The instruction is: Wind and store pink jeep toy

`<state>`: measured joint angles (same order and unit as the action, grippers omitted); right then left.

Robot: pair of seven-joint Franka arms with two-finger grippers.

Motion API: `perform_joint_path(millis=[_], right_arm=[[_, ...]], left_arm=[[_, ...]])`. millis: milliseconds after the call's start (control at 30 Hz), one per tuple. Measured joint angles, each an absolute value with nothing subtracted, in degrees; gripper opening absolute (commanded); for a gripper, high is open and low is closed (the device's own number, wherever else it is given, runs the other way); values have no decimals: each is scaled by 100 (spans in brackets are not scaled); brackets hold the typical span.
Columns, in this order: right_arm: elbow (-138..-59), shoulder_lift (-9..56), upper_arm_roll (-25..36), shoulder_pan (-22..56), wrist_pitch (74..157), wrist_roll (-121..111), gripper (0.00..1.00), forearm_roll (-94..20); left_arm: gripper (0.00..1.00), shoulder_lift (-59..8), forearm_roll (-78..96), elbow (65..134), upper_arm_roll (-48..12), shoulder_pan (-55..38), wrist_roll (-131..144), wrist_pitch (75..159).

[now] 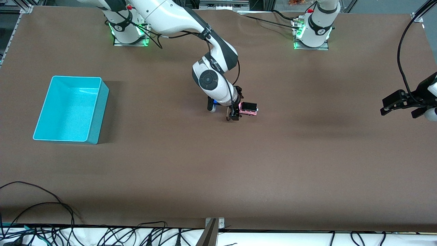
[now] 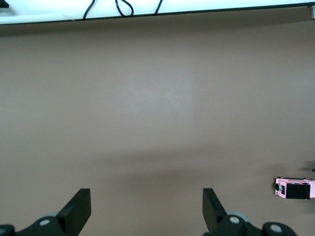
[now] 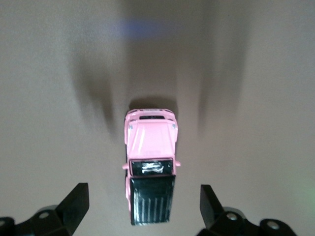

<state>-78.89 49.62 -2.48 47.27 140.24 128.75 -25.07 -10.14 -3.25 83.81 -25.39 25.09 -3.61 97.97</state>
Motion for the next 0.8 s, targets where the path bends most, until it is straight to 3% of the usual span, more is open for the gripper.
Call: perform_joint_path(millis=[799], right_arm=[[-7506, 5394, -218, 5242, 14282, 13188, 100, -2129]], left_arm=[[100, -1013, -325, 8380, -2505, 2620, -361, 9799]])
